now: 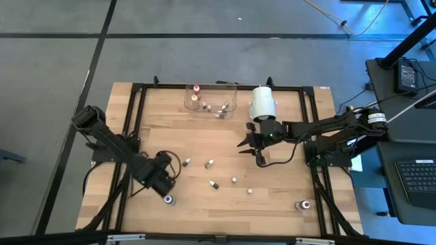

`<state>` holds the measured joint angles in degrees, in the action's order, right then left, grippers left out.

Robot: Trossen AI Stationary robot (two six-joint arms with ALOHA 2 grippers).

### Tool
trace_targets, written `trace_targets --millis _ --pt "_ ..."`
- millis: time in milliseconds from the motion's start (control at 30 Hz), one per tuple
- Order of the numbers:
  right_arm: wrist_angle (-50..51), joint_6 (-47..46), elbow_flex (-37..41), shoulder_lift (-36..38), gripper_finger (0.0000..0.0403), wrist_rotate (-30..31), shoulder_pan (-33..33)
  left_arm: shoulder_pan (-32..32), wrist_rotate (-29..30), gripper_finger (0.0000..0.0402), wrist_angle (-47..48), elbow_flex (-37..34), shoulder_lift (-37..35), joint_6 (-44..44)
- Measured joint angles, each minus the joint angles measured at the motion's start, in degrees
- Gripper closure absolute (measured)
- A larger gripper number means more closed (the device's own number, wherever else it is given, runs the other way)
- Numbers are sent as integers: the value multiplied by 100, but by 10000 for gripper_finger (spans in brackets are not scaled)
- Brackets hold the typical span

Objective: Pick & Place food coloring
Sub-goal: Put the pink food coloring bottle into the transparent bin

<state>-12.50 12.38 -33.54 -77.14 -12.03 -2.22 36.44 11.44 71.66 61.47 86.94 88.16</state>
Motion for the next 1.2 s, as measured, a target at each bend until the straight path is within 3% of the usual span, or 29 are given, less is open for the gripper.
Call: trace_targets --millis 400,700,833,967,1200 --pt "-2 -11 0 0 271 0 0 -1781 749 286 28 134 -255 -2798" --pt "-2 -11 0 0 271 0 -1 -3394 1759 287 -61 1520 -645 -5286" --pt "-2 -11 0 0 271 0 0 -4176 1657 285 -669 2055 -619 -6560" --pt "0 -11 0 0 271 0 -2 -4874 1089 287 -1335 2247 -537 -7621" --pt "-2 1 0 2 271 0 -2 -5756 673 286 -1548 2248 -51 -8312"
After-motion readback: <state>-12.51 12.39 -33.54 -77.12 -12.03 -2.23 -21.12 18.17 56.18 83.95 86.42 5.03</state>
